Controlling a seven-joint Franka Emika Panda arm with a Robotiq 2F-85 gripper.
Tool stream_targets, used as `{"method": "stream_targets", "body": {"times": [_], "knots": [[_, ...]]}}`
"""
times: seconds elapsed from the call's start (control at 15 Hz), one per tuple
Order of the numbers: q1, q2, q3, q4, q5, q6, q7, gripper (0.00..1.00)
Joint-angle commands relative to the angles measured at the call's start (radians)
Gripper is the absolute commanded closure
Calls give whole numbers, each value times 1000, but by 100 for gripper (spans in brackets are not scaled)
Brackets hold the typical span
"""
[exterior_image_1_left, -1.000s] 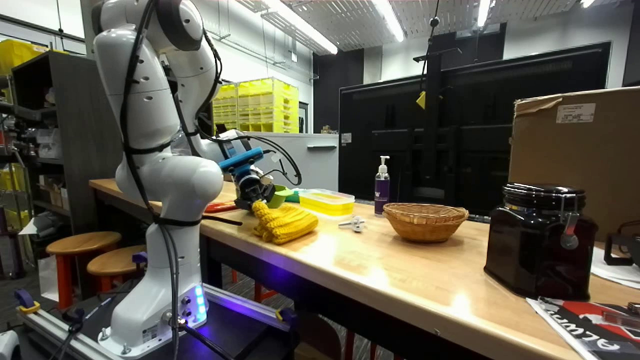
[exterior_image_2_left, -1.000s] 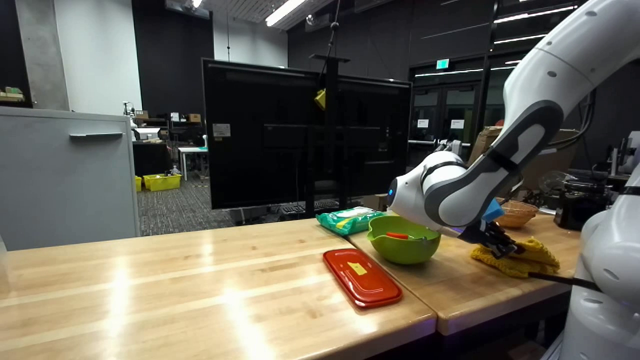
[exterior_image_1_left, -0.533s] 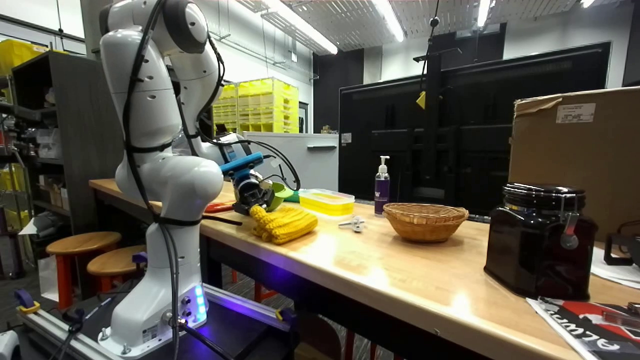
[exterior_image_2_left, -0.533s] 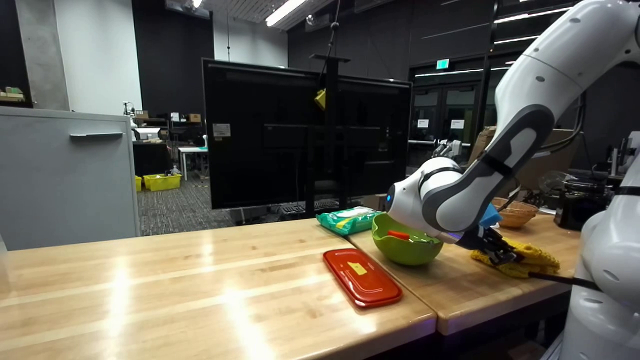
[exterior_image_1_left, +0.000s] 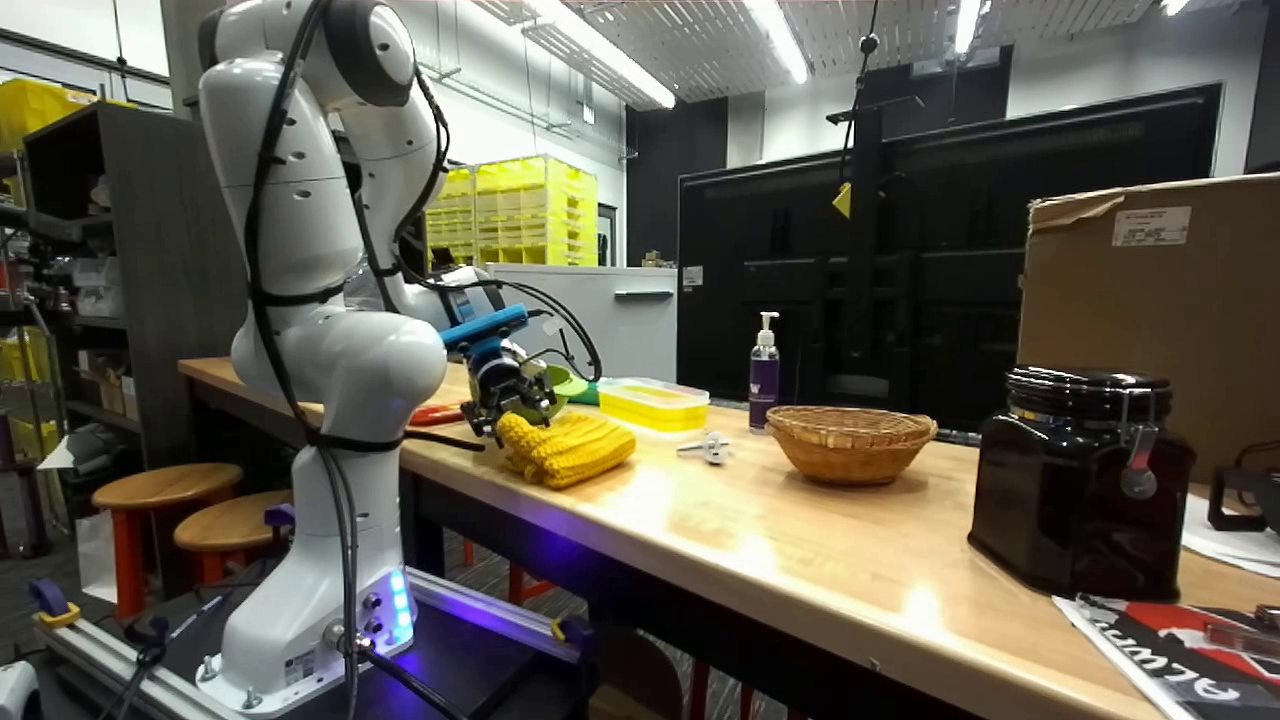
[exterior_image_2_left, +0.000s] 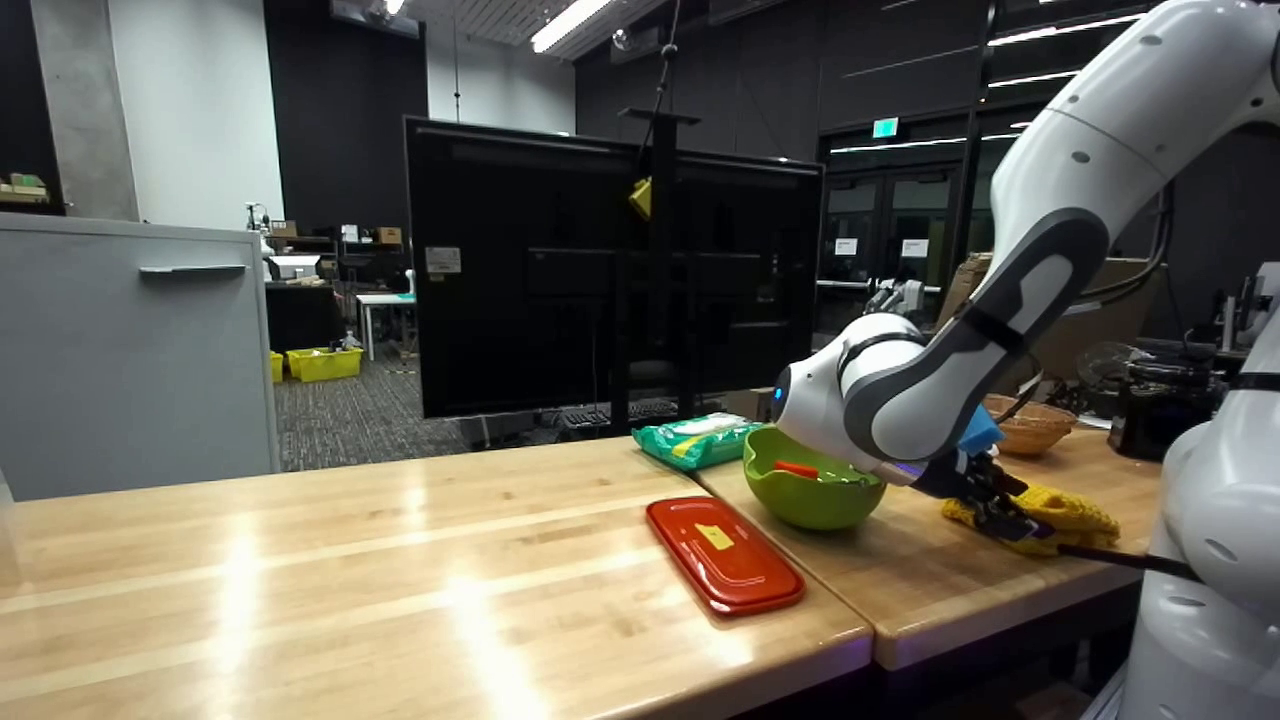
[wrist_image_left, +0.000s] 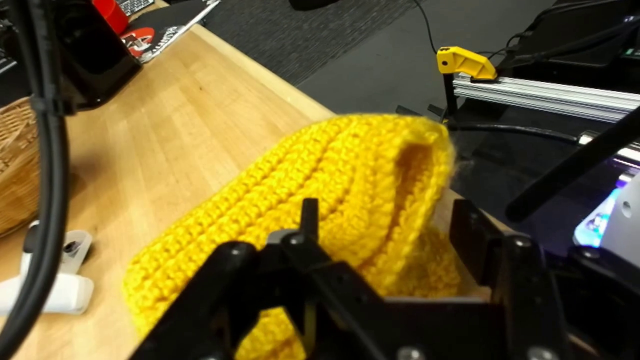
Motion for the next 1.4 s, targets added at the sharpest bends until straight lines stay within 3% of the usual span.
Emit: {"method": "stream_targets", "body": {"times": [0.0,0.4,0.8,1.33], "knots": [[-12,-52,-5,-13,21,11,-33,0],[-11,-155,-44,-5,113,3,-200,0],[-32,-229,-86,23,138,-10,-272,0],[-102,-299,-208,138,149,-8,-409,0]]}}
